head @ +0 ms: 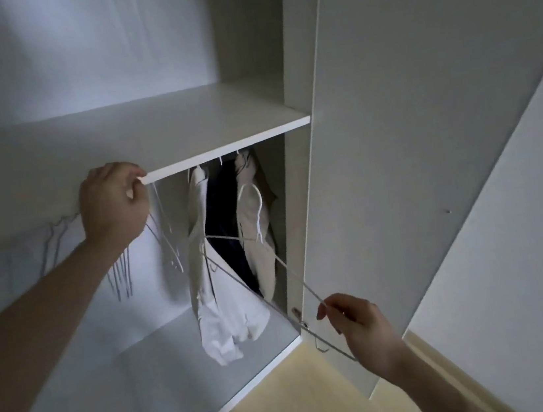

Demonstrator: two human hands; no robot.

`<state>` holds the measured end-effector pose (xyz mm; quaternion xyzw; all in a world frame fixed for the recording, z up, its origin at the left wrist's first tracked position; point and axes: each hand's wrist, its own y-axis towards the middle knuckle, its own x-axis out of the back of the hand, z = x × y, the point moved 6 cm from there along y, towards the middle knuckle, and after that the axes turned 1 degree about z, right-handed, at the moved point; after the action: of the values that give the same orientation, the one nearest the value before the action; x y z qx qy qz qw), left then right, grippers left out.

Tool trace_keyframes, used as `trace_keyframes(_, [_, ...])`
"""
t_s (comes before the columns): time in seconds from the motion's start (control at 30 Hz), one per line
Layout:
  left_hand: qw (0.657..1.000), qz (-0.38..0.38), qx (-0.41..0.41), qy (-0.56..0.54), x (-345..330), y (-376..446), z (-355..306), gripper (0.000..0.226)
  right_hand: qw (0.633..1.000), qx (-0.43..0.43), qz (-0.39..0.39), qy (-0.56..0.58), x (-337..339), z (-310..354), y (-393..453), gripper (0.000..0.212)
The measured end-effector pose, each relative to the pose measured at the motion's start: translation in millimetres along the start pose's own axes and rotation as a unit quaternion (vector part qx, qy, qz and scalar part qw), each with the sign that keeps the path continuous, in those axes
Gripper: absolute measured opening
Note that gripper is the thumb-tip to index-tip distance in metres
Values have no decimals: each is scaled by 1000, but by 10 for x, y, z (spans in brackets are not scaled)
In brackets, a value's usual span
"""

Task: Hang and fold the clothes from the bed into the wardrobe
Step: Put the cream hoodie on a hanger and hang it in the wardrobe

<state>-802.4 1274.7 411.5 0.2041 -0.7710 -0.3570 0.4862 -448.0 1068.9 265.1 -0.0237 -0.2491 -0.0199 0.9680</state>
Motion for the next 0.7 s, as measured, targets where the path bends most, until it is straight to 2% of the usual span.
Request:
trace_keyframes(0.1, [995,34,-64,-74,-220,-421,-639,24,998,-32,-46,-6,315,-140,-604,27])
trace_keyframes(0.17, [980,107,-77,-147,-403,-750,-1079,32,995,-48,-86,-18,552,-256,-1014,26])
trace_keyframes(0.27, [939,243,-37,-241,-668,-1272,-1596,50,987,-67,-143,-41,925,-378,-1626,28])
trace_keyframes(0.33, [906,321,-21,-276,-809,-1650,-1974,45,977,-94,-180,-60,1195,-498,-2130,28])
trace_keyframes(0.43, [851,409,14,-329,-911,-2201,-2499,19,962,-119,-227,-89,1544,-673,-2901,27])
trace_keyframes(0.5, [820,446,27,-359,-844,-2571,-2917,24,951,-140,-258,-100,1776,-852,-3482,26])
trace_keyframes(0.7, [776,497,-94,-378,-272,-4011,-4666,19,901,-251,-340,-98,2267,-1752,-5797,25])
